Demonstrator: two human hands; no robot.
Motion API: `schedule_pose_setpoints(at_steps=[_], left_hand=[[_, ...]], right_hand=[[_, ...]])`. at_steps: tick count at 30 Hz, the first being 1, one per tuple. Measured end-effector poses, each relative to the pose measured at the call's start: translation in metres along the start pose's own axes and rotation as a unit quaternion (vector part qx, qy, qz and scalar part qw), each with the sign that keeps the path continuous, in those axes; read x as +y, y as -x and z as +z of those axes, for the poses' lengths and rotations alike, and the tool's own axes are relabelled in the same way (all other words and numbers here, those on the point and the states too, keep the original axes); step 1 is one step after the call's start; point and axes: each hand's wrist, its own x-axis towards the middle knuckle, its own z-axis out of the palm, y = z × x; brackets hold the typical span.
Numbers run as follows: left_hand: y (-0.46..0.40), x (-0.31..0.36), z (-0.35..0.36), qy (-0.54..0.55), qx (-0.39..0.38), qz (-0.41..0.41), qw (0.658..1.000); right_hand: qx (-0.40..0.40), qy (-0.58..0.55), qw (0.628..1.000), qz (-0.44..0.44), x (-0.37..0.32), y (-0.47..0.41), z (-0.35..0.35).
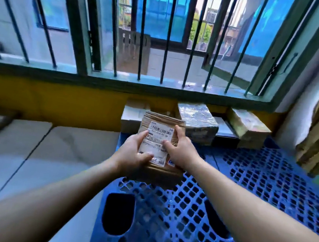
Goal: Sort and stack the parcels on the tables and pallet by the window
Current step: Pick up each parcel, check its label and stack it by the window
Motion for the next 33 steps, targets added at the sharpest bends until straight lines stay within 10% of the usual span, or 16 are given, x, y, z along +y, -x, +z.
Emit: schedule_pose_setpoints(at_steps=[10, 33], left_hand=[[0.005, -0.04, -0.022, -0.115, 0.066, -0.132, 0.982], [-0.064, -0.063, -0.067, -0.125, 0.015, -0.111, 0.986]], right_hand=[[-0.159, 0.059, 0.985, -0.026, -0.015, -0.051, 0.063], [-0.1, 0.08, 0.991, 0.037, -0.042, -0.097, 0.089]])
